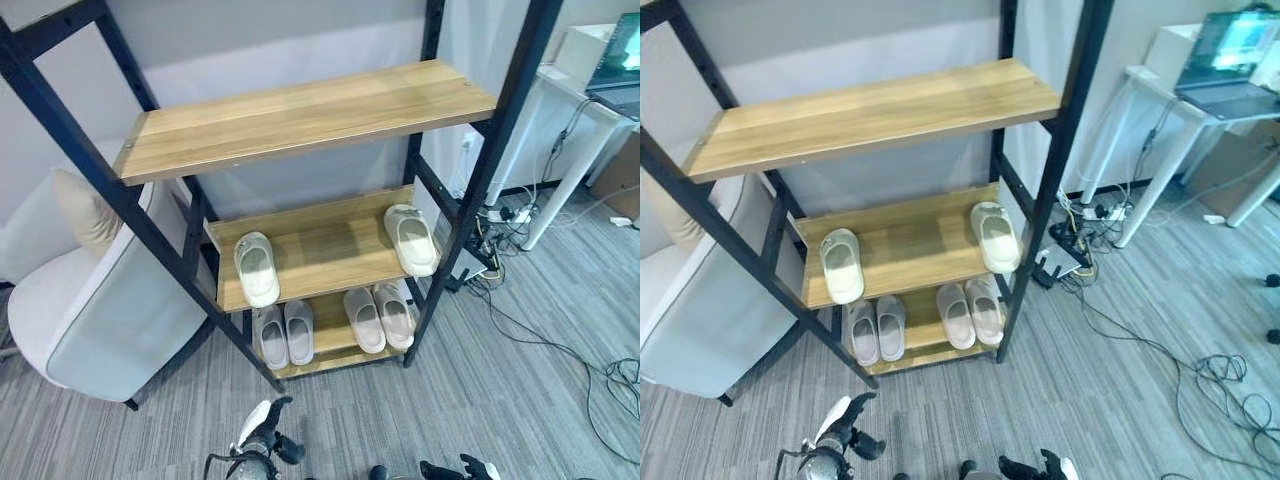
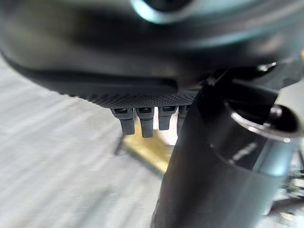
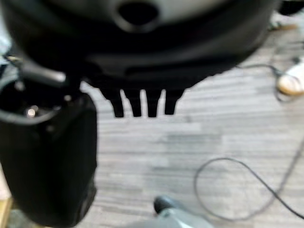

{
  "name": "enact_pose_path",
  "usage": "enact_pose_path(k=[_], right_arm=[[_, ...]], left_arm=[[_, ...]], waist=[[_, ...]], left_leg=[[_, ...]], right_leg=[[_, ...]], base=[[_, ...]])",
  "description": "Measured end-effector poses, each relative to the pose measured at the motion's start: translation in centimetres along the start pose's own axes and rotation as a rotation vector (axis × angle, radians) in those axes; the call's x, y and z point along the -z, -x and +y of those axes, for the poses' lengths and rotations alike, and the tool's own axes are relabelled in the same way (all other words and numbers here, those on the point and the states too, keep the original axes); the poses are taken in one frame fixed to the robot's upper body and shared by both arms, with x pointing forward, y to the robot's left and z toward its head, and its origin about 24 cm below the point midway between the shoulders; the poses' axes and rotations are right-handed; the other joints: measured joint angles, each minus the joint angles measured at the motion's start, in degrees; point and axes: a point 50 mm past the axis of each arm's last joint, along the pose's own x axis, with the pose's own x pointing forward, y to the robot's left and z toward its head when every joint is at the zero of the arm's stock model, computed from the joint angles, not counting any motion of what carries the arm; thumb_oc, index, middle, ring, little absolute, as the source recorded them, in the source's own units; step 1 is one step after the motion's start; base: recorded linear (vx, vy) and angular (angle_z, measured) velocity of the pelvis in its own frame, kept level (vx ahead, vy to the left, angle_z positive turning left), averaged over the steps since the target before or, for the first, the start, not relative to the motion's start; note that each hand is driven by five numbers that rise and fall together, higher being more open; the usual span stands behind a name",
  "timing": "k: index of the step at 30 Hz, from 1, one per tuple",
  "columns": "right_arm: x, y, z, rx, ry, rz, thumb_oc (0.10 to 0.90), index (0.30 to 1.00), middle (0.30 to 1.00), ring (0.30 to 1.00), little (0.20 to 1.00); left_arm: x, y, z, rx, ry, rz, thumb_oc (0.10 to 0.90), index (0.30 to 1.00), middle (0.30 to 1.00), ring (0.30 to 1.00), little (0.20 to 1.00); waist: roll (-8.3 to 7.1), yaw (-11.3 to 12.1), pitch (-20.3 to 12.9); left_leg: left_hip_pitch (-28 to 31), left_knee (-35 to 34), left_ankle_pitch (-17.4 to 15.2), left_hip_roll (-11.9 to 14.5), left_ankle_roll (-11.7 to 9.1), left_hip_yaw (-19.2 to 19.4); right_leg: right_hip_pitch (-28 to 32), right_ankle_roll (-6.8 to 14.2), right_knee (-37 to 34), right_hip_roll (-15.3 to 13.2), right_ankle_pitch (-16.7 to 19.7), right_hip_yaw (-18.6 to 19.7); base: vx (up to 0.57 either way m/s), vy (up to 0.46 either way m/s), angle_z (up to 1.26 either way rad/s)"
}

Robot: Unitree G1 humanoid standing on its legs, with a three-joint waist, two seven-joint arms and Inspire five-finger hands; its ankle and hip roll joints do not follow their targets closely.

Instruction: Arrange the slippers neatly on the shoe rack.

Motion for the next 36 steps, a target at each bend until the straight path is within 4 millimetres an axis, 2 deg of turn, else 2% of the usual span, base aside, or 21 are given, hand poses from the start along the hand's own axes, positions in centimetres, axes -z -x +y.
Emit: enact_pose_path(k=[2,4,5,6,8,12,16,17,20,25,27,29,31,34,36], right_arm=[[-0.6,0.0,-0.1,0.007,0.002,-0.034,0.800,0.900,0.900,0.900,0.900],[-0.7,0.1,0.1,0.002,0.013,-0.047,0.800,0.900,0.900,0.900,0.900],[-0.6,0.1,0.2,0.001,0.014,-0.046,0.800,0.900,0.900,0.900,0.900],[-0.4,0.2,0.0,0.008,0.015,-0.046,0.800,0.900,0.900,0.900,0.900],[0.3,0.3,-0.2,0.016,0.021,-0.029,0.800,0.900,0.900,0.900,0.900],[2.4,0.9,-0.2,0.013,0.043,0.020,0.800,0.900,0.900,0.900,0.900],[2.8,1.0,-0.1,0.011,0.065,0.027,0.800,0.900,0.900,0.900,0.900],[2.8,1.0,-0.4,0.012,0.084,0.026,0.800,0.900,0.900,0.900,0.900],[2.1,0.8,0.0,-0.006,0.114,0.000,0.800,0.900,0.900,0.900,0.900],[1.5,0.7,-0.2,-0.005,0.126,-0.029,0.800,0.900,0.900,0.900,0.900],[1.5,0.7,-0.2,-0.004,0.126,-0.033,0.800,0.900,0.900,0.900,0.900],[1.4,0.8,-0.2,-0.001,0.115,-0.049,0.800,0.900,0.900,0.900,0.900],[1.0,0.8,-0.1,-0.003,0.107,-0.067,0.800,0.900,0.900,0.900,0.900],[0.8,0.9,-0.1,0.013,0.100,-0.076,0.800,0.900,0.900,0.900,0.900],[0.6,0.8,-0.1,0.027,0.095,-0.084,0.800,0.900,0.900,0.900,0.900]], left_arm=[[-3.1,0.6,1.3,-0.010,0.008,-0.185,0.800,0.900,0.900,0.900,0.900],[-5.3,1.0,2.4,-0.008,0.008,-0.316,0.800,0.900,0.900,0.900,0.900],[-5.7,1.2,2.6,-0.005,0.009,-0.334,0.800,0.900,0.900,0.900,0.900],[-7.5,2.5,4.2,0.006,-0.007,-0.468,0.800,0.900,0.900,0.900,0.900],[-8.5,3.6,5.3,0.006,0.005,-0.534,0.800,0.900,0.900,0.900,0.900],[-10.3,5.8,8.1,-0.061,0.049,-0.662,0.800,0.900,0.900,0.900,0.900],[-11.1,6.1,10.9,-0.191,0.006,-0.706,0.800,0.900,0.900,0.900,0.900],[-12.2,5.3,12.1,-0.265,-0.136,-0.734,0.800,0.900,0.900,0.900,0.900],[-15.4,3.4,14.8,-0.449,-0.320,-0.786,0.800,0.900,0.900,0.900,0.900],[-18.8,2.2,17.6,-0.638,-0.406,-0.833,0.800,0.900,0.900,0.900,0.900],[-18.9,1.8,18.2,-0.684,-0.436,-0.814,0.800,0.900,0.900,0.900,0.900],[-19.0,0.1,19.1,-0.724,-0.559,-0.737,0.800,0.900,0.900,0.900,0.900],[-18.5,-0.9,19.8,-0.747,-0.583,-0.639,0.800,0.900,0.900,0.900,0.900],[-18.1,-1.6,19.7,-0.757,-0.640,-0.589,0.800,0.900,0.900,0.900,0.900],[-18.0,-2.3,19.7,-0.761,-0.673,-0.556,0.800,0.900,0.900,0.900,0.900]], waist=[[0.15,-0.1,-0.1],[0.61,0.0,-0.5],[0.71,0.0,-0.6],[0.97,-0.1,-0.7],[1.98,-0.1,-1.4],[2.69,-0.1,-1.9],[2.93,-0.1,-2.0],[2.76,0.0,-1.9],[2.67,-0.3,-1.8],[3.54,-2.6,-1.8],[3.89,-3.8,-1.9],[4.63,-4.9,-2.2],[4.95,-5.4,-2.2],[5.07,-6.8,-2.1],[5.21,-6.8,-1.6]], left_leg=[[0.0,-1.1,0.6,0.5,-0.8,-0.9],[-0.1,-1.8,0.7,0.8,-1.0,-1.2],[-0.1,-2.0,0.7,0.8,-1.0,-1.3],[-0.3,-2.5,0.4,0.9,-0.6,-1.5],[-0.4,-2.7,0.5,1.1,-0.5,-1.6],[-0.5,-2.7,1.3,1.2,-0.9,-2.5],[-0.3,-2.8,1.6,1.1,-1.3,-2.6],[-0.1,-2.7,1.8,1.1,-1.5,-2.9],[-0.2,-2.8,2.1,0.9,-1.6,-3.9],[-0.1,-2.9,2.2,1.0,-1.7,-3.4],[0.1,-3.0,2.2,1.0,-1.7,-2.6],[0.3,-3.0,2.2,0.9,-1.7,-2.0],[-0.1,-2.8,2.2,0.9,-1.8,-1.1],[-1.6,-2.8,2.4,0.8,-2.1,-0.7],[-3.1,-2.9,2.8,0.8,-2.6,-0.6]], right_leg=[[-0.2,0.0,-0.1,0.3,0.0,-0.8],[-0.3,-0.1,0.1,0.5,-0.1,-1.3],[-0.4,-0.1,0.1,0.5,-0.1,-1.3],[-1.0,-0.5,0.2,0.6,-0.4,-1.5],[-1.0,-0.6,0.2,0.7,-0.5,-1.6],[-0.8,-0.7,0.1,0.6,-0.8,-2.7],[-0.4,-0.7,0.0,0.6,-0.9,-2.9],[0.0,-0.7,0.0,0.5,-0.9,-3.0],[0.1,-0.6,0.0,0.4,-1.0,-3.1],[-0.1,-0.6,0.0,0.5,-1.0,-2.7],[-0.3,-0.6,-0.1,0.5,-1.0,-2.4],[-0.6,-0.6,-0.1,0.6,-1.0,-1.9],[-1.4,-0.6,0.0,0.6,-0.9,-1.0],[-3.1,-0.8,0.1,0.7,-0.6,-0.6],[-4.7,-0.9,0.0,0.7,-0.3,-0.3]], base=[[-0.03,-0.036,0.18],[-0.02,-0.034,0.11],[-0.02,-0.025,0.11],[-0.03,-0.022,0.07],[-0.02,-0.031,0.05],[0.00,-0.018,0.13],[0.04,-0.023,0.06],[0.01,-0.045,0.11],[0.01,-0.026,0.12],[0.06,0.005,-0.03],[0.06,0.005,-0.11],[0.04,-0.003,-0.16],[0.01,0.008,-0.23],[-0.06,0.017,-0.08],[0.01,0.016,-0.08]])
